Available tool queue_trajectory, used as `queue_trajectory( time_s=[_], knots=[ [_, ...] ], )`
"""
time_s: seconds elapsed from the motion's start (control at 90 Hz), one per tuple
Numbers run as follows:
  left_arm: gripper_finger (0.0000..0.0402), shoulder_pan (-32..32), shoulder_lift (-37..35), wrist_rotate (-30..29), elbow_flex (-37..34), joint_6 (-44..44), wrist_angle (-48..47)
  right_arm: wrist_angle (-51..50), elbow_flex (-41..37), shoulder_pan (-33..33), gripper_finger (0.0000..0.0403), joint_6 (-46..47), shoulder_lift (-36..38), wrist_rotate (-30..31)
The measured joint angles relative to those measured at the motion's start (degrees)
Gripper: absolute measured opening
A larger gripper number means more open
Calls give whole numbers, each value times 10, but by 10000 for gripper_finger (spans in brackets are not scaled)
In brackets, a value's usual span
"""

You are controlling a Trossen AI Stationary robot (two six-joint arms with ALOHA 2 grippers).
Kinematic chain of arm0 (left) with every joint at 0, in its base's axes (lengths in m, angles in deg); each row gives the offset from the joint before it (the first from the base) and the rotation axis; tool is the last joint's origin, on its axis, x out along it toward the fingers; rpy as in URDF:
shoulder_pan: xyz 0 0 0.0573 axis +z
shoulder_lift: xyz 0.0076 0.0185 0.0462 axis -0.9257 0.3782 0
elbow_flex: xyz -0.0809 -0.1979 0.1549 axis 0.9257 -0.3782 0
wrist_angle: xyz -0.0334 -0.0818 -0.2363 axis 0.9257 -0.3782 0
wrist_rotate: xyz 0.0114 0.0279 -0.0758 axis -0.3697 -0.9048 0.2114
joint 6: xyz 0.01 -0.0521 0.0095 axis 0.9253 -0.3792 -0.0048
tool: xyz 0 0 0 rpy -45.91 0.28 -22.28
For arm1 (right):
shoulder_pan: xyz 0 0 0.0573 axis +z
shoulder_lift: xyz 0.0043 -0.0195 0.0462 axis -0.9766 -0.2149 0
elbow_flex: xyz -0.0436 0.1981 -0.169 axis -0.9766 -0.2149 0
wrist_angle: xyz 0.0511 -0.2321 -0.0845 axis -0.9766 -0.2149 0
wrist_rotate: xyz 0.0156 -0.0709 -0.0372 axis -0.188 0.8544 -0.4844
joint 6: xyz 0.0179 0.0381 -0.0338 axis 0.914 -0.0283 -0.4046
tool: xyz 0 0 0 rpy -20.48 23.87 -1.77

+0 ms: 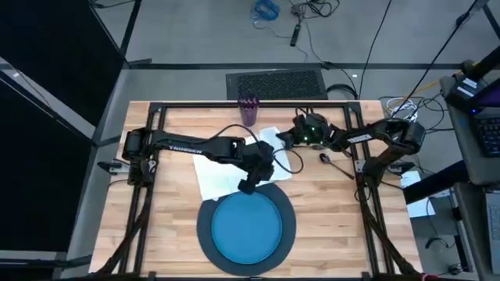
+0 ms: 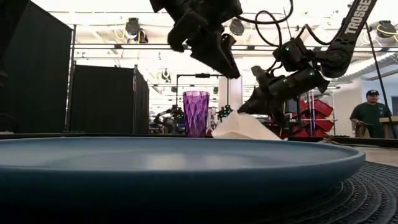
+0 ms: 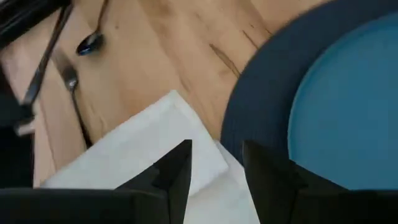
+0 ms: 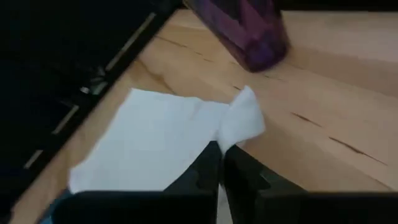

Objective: Set table place
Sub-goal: Fold the white table napkin on the table

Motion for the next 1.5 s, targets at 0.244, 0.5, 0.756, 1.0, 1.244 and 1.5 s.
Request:
queue_trajectory(
  time_s=[0.244,0.5,0.756,1.0,1.244,1.5],
  knots=[
    [127,-7,3,-46,17,71,7,-34,62,26,0,-17,0,-28],
    [127,-10,3,-104,18,148,-37,-154,141,40,0,-74,0,-65],
    [127,-13,-5,-124,18,127,-123,-255,191,39,0,-199,0,-191],
    [127,-27,-6,-218,12,163,-133,-299,226,35,0,-234,0,-233],
    [127,-56,-6,-306,2,261,-107,-300,228,17,0,-261,0,-332],
    [127,-61,-6,-321,2,326,-11,-289,228,12,0,-272,0,-379]
  ],
)
